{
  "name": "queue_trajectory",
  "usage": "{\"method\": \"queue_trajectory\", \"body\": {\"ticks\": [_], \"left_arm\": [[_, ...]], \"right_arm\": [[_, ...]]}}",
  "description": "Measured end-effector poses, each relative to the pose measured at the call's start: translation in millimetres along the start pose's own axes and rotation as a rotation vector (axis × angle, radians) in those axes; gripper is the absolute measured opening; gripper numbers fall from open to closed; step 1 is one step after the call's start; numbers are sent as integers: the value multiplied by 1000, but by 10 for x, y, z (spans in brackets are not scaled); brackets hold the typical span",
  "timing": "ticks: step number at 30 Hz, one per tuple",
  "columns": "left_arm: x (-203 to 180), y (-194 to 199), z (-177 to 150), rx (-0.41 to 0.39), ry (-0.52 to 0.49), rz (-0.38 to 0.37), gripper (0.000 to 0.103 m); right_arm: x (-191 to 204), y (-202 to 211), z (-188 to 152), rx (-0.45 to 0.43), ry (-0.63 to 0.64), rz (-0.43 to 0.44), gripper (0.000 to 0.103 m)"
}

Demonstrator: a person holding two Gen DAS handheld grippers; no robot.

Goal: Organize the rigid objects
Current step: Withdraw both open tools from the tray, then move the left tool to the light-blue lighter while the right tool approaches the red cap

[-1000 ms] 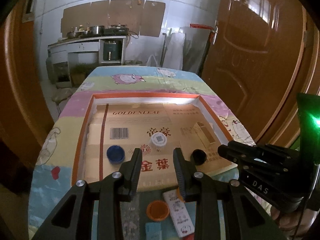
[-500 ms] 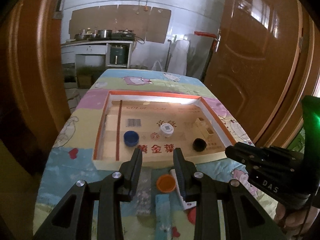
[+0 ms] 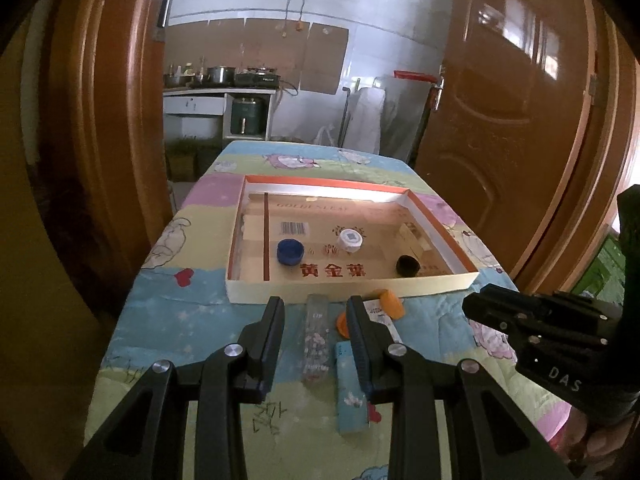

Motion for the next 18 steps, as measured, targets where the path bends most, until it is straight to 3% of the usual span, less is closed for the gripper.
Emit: {"method": "queue_trajectory", "body": {"ticks": [2, 4, 6, 13, 18], "left_arm": [[-14, 51, -41, -2, -9, -3, 32], [-22, 98, -75, -4, -15, -8, 32], [-42, 141, -118, 0, -25, -17, 32], [-134, 146, -370, 41, -59, -56, 32], [-211, -1, -543, 114, -65, -96, 32]], "right_arm": [[44, 49, -39, -1, 4, 4, 23], [82, 98, -83, -1, 5, 12, 35], [114, 130, -115, -2, 8, 19, 39], [207, 162, -333, 16, 21, 8, 39], [180, 164, -534, 37, 1, -17, 44]]}}
Point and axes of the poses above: each gripper's, at about its wrist camera, not at the fingertips, and y roughly against the way its jaws point, x to its left, z to its top, the point moved 1 cm from there along -y, roughly the way its jaws point, and after that the axes turned 1 degree about -z, right-handed, at the moved point
